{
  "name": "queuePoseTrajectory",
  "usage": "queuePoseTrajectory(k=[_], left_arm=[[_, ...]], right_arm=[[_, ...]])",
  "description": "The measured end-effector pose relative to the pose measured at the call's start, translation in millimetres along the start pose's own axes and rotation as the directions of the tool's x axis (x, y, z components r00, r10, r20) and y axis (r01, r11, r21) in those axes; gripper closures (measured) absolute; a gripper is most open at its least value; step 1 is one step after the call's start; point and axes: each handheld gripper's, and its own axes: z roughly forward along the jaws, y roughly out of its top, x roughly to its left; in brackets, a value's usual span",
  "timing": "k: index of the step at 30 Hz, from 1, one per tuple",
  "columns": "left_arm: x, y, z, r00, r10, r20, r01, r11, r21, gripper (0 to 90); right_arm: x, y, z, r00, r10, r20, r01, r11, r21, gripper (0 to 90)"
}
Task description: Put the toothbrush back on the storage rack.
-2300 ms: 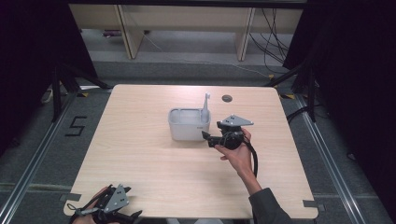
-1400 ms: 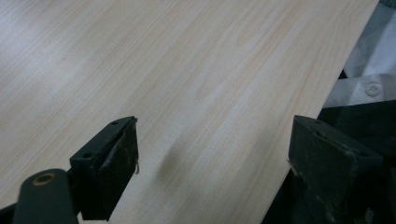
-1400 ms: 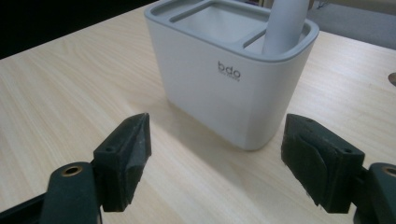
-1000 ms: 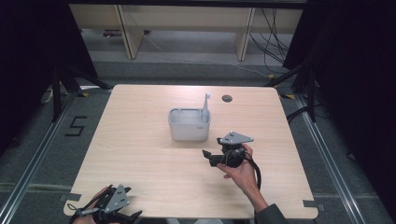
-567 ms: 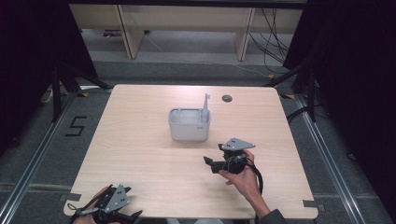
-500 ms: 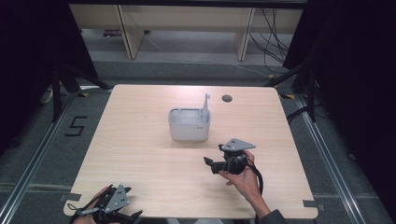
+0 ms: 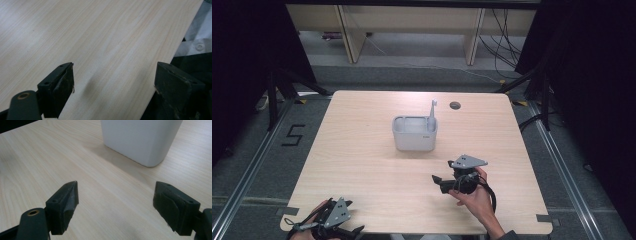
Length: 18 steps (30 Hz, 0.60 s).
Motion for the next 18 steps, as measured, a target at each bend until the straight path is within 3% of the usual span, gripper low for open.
queuePoseTrajectory(k=[1, 4, 5, 9, 13, 16, 18], left_arm=[[-0.8, -0.3, 0.3, 1.0, -0.007, -0.003, 0.007, 1.0, -0.001, 15.8], [-0.4, -0.2, 0.1, 1.0, -0.005, 0.003, 0.005, 1.0, 0.003, 15.8], [-0.4, -0.1, 0.2, 1.0, -0.005, 0.001, 0.005, 1.0, -0.001, 15.7], [-0.3, -0.2, 0.2, 1.0, -0.001, 0.004, 0.001, 0.9999, 0.011, 15.8], [-0.6, -0.3, 0.7, 1.0, -0.009, 0.001, 0.009, 0.9999, 0.005, 15.8], [-0.4, -0.4, 1.0, 0.9999, -0.012, -0.001, 0.012, 0.9999, 0.006, 15.8], [-1.1, -0.5, 1.3, 0.9999, -0.016, 0.004, 0.016, 0.9999, 0.001, 15.8]], right_arm=[[-0.7, -0.9, -0.9, 0.9996, -0.026, -0.005, 0.026, 1.0, -0.002, 21.1], [0.6, -2.2, -1.7, 0.9999, -0.007, -0.015, 0.007, 1.0, -0.009, 21.0], [-0.2, -2.8, -2.9, 0.9996, -0.026, -0.005, 0.026, 1.0, -0.01, 20.9], [-1.1, -6.1, -5.4, 0.9996, -0.03, -0.003, 0.03, 1.0, -0.002, 20.7], [0.7, -10.5, -10.0, 0.9998, 0.012, -0.015, -0.012, 1.0, 0.004, 20.2], [-0.3, -13.7, -10.6, 0.9996, -0.022, -0.019, 0.022, 1.0, 0.006, 19.8], [1.5, -14.9, -12.3, 0.9999, 0.004, -0.013, -0.004, 1.0, 0.019, 19.7]])
